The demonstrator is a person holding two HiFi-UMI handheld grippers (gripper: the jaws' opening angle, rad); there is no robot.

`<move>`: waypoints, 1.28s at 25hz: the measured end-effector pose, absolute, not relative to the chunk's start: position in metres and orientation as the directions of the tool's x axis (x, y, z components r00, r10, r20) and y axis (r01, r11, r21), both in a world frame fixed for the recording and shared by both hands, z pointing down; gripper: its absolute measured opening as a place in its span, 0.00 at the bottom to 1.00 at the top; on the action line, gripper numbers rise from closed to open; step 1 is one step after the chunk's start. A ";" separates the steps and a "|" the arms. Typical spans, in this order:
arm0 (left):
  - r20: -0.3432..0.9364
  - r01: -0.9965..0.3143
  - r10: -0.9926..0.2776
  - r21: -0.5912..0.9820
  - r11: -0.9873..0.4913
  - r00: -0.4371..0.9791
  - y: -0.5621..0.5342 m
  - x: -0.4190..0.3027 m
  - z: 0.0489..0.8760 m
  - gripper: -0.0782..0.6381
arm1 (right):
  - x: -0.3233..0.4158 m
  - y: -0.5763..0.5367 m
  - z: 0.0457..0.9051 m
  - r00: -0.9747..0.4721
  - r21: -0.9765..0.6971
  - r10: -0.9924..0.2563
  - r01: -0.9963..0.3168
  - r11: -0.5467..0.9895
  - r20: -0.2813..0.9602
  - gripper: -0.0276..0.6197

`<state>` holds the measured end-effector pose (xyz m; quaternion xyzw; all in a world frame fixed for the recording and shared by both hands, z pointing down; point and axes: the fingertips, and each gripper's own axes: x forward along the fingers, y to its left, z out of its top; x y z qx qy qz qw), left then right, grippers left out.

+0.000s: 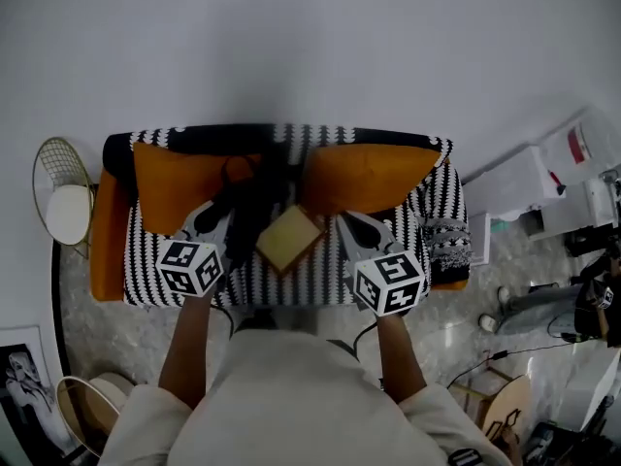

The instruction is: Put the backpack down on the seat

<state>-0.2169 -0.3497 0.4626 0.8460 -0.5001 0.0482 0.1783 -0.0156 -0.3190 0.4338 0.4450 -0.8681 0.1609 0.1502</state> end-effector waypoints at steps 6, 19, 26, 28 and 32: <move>0.295 -0.818 -0.764 0.257 -0.514 0.573 -0.406 -0.200 0.493 0.12 | -0.009 -0.347 0.447 -0.493 -0.158 -0.762 -0.866 0.474 0.420 0.05; 0.384 -0.733 -0.628 0.280 -0.619 0.677 -0.499 -0.167 0.591 0.12 | 0.006 -0.374 0.486 -0.331 -0.179 -0.806 -0.944 0.279 0.491 0.05; 0.431 -0.726 -0.587 0.352 -0.590 0.686 -0.536 -0.153 0.645 0.12 | 0.027 -0.369 0.508 -0.244 -0.180 -0.802 -0.968 0.172 0.545 0.05; 0.433 -0.728 -0.586 0.382 -0.569 0.685 -0.544 -0.149 0.659 0.12 | 0.031 -0.368 0.515 -0.229 -0.177 -0.795 -0.972 0.156 0.561 0.05; 0.474 -0.736 -0.567 0.367 -0.569 0.674 -0.558 -0.140 0.692 0.12 | 0.033 -0.369 0.528 -0.216 -0.177 -0.770 -0.975 0.135 0.600 0.05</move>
